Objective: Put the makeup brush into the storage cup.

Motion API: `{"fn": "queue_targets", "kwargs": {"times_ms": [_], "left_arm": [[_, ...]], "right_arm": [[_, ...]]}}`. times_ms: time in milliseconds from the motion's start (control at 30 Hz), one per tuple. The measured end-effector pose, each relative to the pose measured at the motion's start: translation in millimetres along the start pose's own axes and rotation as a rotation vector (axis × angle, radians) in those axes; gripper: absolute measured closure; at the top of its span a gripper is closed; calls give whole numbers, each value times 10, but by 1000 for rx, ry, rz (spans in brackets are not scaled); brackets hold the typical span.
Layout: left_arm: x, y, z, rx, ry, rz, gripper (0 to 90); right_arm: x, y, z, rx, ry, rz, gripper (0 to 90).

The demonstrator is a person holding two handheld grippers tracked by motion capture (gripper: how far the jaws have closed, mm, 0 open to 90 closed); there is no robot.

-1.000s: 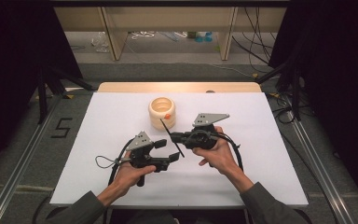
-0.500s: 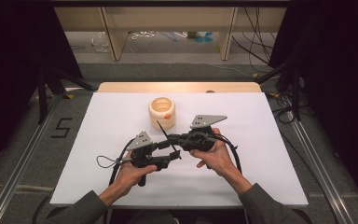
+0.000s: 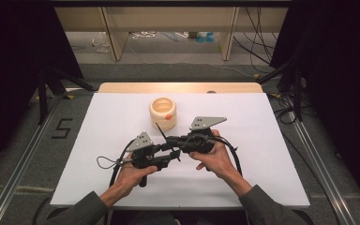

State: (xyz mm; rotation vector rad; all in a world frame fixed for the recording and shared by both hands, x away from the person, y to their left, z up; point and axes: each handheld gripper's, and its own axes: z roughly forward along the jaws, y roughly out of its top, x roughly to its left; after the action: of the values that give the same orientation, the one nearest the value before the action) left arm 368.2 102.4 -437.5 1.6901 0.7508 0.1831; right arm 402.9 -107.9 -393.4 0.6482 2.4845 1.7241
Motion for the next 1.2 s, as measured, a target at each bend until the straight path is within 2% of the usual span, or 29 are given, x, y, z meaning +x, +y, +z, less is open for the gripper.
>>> {"fn": "queue_targets", "kwargs": {"times_ms": [500, 567, 600, 633, 700, 1000, 1033, 1067, 1133, 1167, 1200], "left_arm": [[-6, 3, -7, -5, -12, 7, 623], [-9, 3, -8, -7, -13, 7, 641], [0, 7, -9, -10, -20, 25, 647], [-13, 4, -11, -12, -15, 8, 652], [-14, 4, -11, -14, -15, 8, 658], [-11, 10, -21, -22, -11, 12, 690], [-11, 11, -23, -22, -10, 15, 702], [-3, 15, -24, -23, -15, 29, 707], [0, 16, -23, -26, -21, 31, 716], [-1, 17, -26, -24, -18, 31, 716], [-13, 13, -27, -25, -12, 12, 720]], "right_arm": [[10, -2, 8, -4, 6, 5, 855], [6, 0, 6, -13, 3, -5, 855], [5, 0, 5, -14, 3, -6, 855], [5, 0, 5, -14, 4, -4, 855], [10, -1, 2, -7, 5, 7, 855], [3, -2, 12, -24, 11, -3, 855], [14, 0, 4, -14, 11, 10, 855], [14, 2, -1, -12, 5, 8, 855], [13, 2, -1, -13, 8, 9, 855], [13, 2, -1, -13, 8, 9, 855], [13, 1, -2, -13, 6, 9, 855]]}}
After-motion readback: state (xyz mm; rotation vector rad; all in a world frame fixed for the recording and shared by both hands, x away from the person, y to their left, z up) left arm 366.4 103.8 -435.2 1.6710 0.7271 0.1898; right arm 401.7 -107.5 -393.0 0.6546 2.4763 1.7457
